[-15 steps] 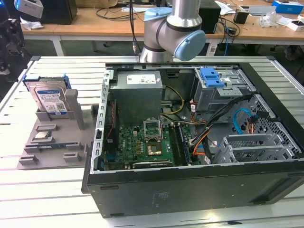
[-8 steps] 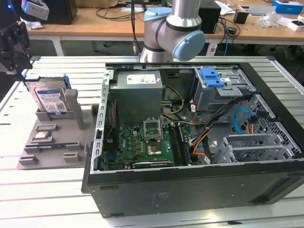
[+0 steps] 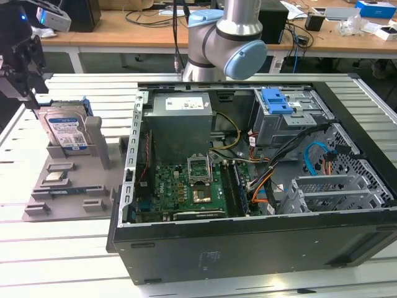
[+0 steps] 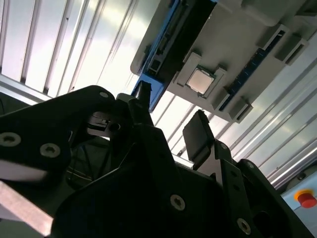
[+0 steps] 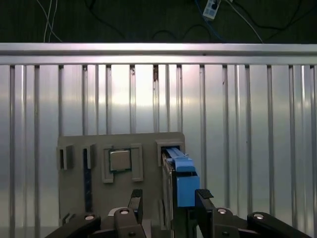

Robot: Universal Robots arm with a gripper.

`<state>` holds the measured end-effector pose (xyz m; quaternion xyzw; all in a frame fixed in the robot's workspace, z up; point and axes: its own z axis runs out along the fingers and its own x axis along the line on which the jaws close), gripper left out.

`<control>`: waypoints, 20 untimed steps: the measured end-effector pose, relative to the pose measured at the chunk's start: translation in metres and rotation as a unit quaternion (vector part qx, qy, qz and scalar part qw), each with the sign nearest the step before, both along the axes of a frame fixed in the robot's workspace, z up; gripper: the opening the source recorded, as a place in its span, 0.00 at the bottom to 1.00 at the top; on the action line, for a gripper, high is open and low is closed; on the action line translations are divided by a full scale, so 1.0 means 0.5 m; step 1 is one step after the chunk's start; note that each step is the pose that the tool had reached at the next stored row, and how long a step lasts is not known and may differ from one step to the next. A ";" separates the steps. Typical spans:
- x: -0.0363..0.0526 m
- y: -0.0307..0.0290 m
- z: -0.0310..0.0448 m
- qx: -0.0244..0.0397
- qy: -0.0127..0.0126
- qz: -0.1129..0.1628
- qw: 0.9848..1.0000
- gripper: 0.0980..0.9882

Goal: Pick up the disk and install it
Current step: 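Pick up the disk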

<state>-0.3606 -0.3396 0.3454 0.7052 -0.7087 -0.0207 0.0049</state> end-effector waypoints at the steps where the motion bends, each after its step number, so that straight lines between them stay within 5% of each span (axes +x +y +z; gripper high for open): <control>1: 0.001 0.006 -0.006 0.000 0.000 0.003 1.000 0.50; 5: 0.005 0.020 -0.028 0.000 0.000 0.015 1.000 0.50; 9: 0.008 0.035 -0.065 -0.001 0.000 0.035 0.999 0.50; 20: 0.008 0.037 -0.109 -0.001 0.000 0.045 0.999 0.50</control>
